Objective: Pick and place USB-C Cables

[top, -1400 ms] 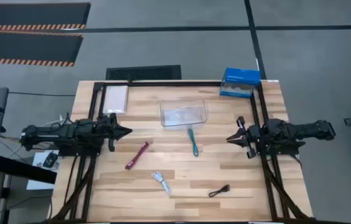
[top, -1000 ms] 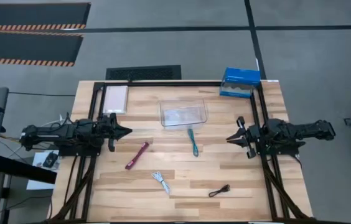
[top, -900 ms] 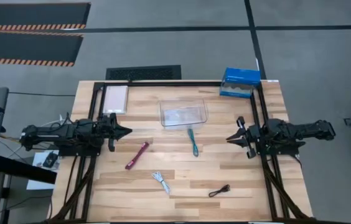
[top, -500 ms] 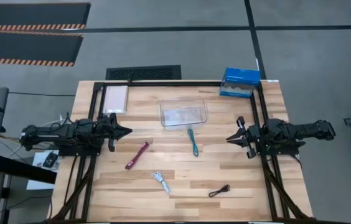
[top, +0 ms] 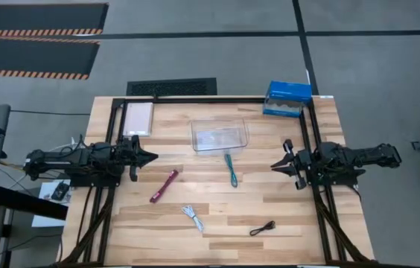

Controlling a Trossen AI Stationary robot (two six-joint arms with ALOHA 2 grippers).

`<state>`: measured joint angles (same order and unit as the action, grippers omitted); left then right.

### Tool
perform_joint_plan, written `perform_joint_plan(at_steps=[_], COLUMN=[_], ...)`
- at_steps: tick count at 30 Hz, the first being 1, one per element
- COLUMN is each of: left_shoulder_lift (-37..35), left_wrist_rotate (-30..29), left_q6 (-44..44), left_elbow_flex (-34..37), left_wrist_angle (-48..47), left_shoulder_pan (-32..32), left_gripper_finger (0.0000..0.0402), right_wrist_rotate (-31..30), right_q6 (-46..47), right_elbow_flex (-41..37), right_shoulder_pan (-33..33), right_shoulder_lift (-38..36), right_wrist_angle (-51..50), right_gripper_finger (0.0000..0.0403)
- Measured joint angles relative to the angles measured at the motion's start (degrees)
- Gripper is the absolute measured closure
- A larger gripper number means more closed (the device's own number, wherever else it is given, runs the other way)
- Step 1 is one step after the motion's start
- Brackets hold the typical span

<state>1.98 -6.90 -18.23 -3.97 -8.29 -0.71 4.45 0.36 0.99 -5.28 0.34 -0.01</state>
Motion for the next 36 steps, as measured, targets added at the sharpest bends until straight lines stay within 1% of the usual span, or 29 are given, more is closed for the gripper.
perform_joint_plan(at_steps=[11, 14, 18, 23, 25, 28, 30, 32, 36], left_shoulder_lift=[0.0, 0.0, 0.0, 0.0, 0.0, 0.0, 0.0, 0.0, 0.0], left_wrist_rotate=[0.0, 0.0, 0.0, 0.0, 0.0, 0.0, -0.9, -2.0, -4.2], left_q6=[0.0, 0.0, 0.0, 0.0, -0.8, -1.3, -1.3, -2.3, -6.4], left_elbow_flex=[0.0, 0.0, 0.0, 0.0, 0.0, 0.0, 0.0, 0.0, 0.0], left_wrist_angle=[0.0, 0.0, 0.0, 0.0, 0.0, 0.0, 0.1, 0.2, 0.3], left_shoulder_pan=[0.0, 0.0, 0.0, 0.0, 0.0, 0.0, 0.0, 0.0, 0.0], left_gripper_finger=[0.0401, 0.0401, 0.0401, 0.0401, 0.0401, 0.0401, 0.0401, 0.0401, 0.0401], right_wrist_rotate=[0.0, -1.2, -1.2, -1.3, -1.3, -1.4, -2.5, -5.0, -12.1], right_q6=[0.0, 0.2, 7.9, 22.3, 24.0, 24.1, 24.1, 24.1, 26.6], right_elbow_flex=[0.0, 0.0, -0.2, -0.2, -0.2, -0.2, -0.1, -0.1, -0.1], right_shoulder_pan=[0.1, 0.2, 0.1, 0.1, 0.1, 0.1, 0.2, 0.2, 0.2], right_shoulder_lift=[0.0, 0.0, 0.0, 0.0, 0.0, 0.0, 0.0, 0.0, 0.0], right_wrist_angle=[0.0, 0.7, 3.2, 8.9, 10.8, 14.1, 14.8, 15.3, 15.6], right_gripper_finger=[0.0335, 0.0335, 0.0335, 0.0335, 0.0335, 0.0335, 0.0335, 0.0335, 0.0335])
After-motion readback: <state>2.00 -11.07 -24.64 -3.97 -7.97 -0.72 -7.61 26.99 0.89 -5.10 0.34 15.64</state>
